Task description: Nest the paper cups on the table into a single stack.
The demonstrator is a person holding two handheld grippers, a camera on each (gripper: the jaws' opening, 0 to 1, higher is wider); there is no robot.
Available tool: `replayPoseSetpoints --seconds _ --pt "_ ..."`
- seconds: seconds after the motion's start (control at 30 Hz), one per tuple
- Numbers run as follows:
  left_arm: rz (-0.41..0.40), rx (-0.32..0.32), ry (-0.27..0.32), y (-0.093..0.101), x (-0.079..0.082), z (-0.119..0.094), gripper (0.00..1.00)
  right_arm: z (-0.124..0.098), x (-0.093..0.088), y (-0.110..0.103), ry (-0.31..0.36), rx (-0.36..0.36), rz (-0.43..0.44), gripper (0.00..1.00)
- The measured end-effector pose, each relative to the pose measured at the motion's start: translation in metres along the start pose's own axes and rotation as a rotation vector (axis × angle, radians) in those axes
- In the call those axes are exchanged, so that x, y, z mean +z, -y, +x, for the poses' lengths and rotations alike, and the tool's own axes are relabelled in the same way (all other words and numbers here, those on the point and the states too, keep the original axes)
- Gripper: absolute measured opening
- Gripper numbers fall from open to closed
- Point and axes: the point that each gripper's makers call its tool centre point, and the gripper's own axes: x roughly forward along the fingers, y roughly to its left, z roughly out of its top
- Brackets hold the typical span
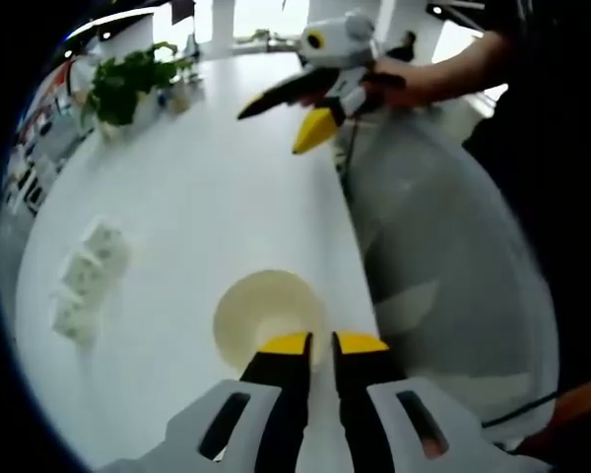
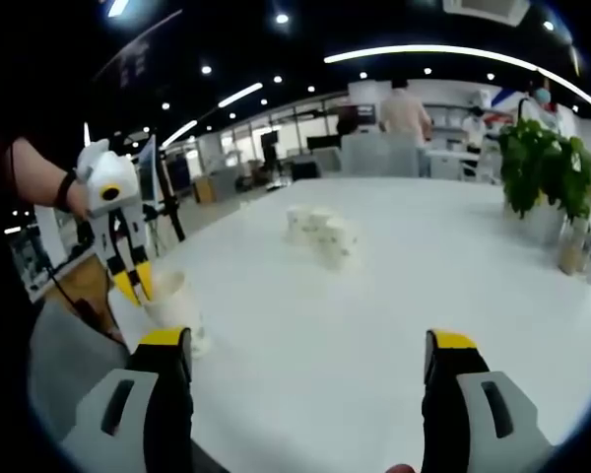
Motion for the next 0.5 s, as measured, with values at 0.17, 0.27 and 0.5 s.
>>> replayPoseSetpoints --seconds 0.17,0.27,0.5 --pt "-0.016 -0.007 0.001 0.0004 -0.0006 0.0015 0.11 0.0008 -0.0001 0.0013 0.000 -0.001 0.000 0.96" --pt "-0.028 -0.007 0.000 0.0005 -0.0031 0.0020 0.13 0.0011 0.0002 0.0019 0.000 -0.001 0.002 0.96" --pt "-0.045 0.000 0.021 -0.0007 -0.0052 -0.0029 0.13 0.0025 0.0016 0.0002 0.000 0.000 -0.002 0.96"
